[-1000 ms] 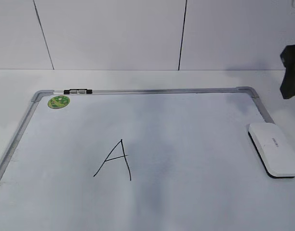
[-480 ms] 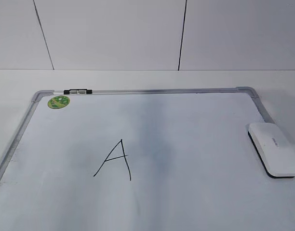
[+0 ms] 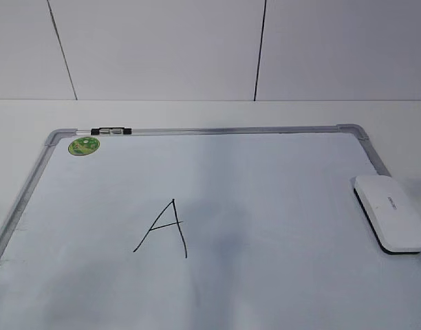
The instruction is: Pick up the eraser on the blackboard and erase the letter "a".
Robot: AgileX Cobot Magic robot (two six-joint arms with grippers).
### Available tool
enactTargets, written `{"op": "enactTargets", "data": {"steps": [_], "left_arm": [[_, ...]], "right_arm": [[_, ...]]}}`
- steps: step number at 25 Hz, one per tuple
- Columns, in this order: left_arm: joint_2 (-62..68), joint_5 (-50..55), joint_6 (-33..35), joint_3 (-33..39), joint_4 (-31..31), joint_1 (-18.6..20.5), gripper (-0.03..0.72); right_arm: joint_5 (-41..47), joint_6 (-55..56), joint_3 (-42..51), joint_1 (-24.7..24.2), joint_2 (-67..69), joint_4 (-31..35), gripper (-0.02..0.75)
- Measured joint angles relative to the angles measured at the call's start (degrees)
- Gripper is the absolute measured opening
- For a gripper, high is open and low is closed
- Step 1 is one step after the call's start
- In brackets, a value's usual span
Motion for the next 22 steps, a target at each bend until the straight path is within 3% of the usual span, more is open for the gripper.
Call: {"op": "enactTargets", "data": {"steps": [8, 22], "left_arm": [[-8.72, -1.41, -0.03, 0.53, 3.91, -0.64, 0.37], [-11.6, -8.41, 1.0, 3.14, 5.21, -0.88, 0.37]], "right_arm": [[-2.63, -0.49, 9.29, 0.0, -9.91, -2.67, 0.585], [-6.21, -0.61, 10.9, 0.0, -11.1, -2.91, 0.585]]}}
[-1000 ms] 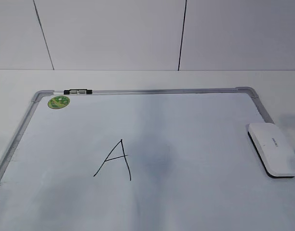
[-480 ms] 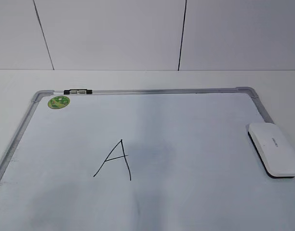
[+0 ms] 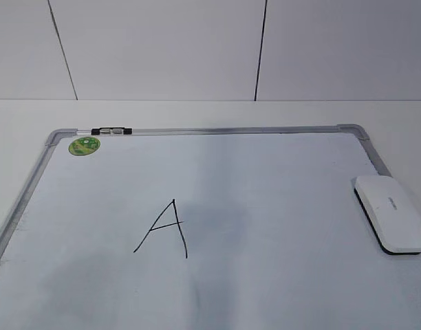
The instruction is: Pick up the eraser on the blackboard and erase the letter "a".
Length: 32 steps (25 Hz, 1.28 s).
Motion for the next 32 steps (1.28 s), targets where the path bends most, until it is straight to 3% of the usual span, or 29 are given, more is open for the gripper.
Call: {"op": "enactTargets", "data": {"steps": [15, 24, 32], "left_arm": [[-0.25, 0.0, 0.0, 0.0, 0.0, 0.0, 0.34], [-8.65, 0.0, 0.0, 0.0, 0.0, 3.05, 0.29], [-10.93, 0.0, 0.0, 0.11, 0.0, 3.27, 0.287]], "right_arm": [[-0.12, 0.0, 0.0, -0.37, -0.86, -0.22, 0.585], [-0.12, 0.0, 0.0, -11.55, -8.97, -1.5, 0.585], [0.09, 0.0, 0.0, -12.92, -17.3, -1.64, 0.585]]}}
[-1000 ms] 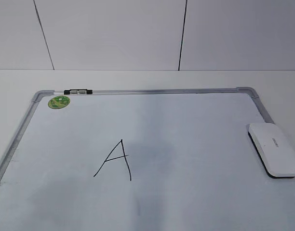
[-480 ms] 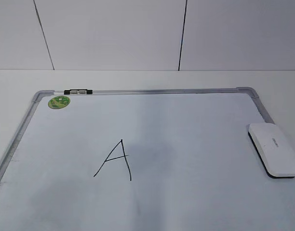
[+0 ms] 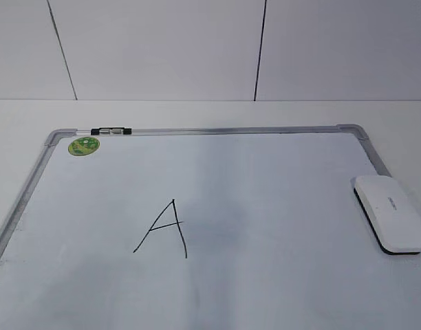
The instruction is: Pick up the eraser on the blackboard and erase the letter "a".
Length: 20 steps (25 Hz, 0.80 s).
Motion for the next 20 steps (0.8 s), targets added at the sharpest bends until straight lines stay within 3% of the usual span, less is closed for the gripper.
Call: {"op": "enactTargets", "data": {"steps": [20], "left_arm": [[0.0, 0.0, 0.0, 0.0, 0.0, 0.0, 0.249]], "right_arm": [[0.0, 0.0, 0.0, -0.13, -0.14, -0.12, 0.585]]}}
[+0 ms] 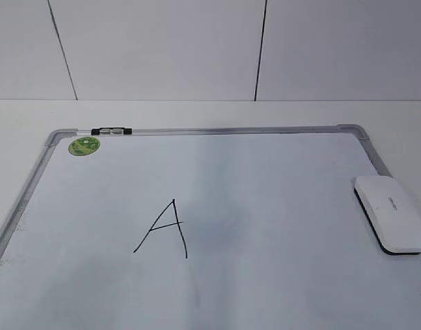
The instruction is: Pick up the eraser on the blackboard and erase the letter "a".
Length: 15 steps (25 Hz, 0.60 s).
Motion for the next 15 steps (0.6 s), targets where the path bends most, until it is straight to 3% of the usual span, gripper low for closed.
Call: {"op": "enactTargets", "data": {"steps": [15], "left_arm": [[0.0, 0.0, 0.0, 0.0, 0.0, 0.0, 0.238]], "right_arm": [[0.0, -0.65, 0.0, 0.0, 0.0, 0.29, 0.585]]}}
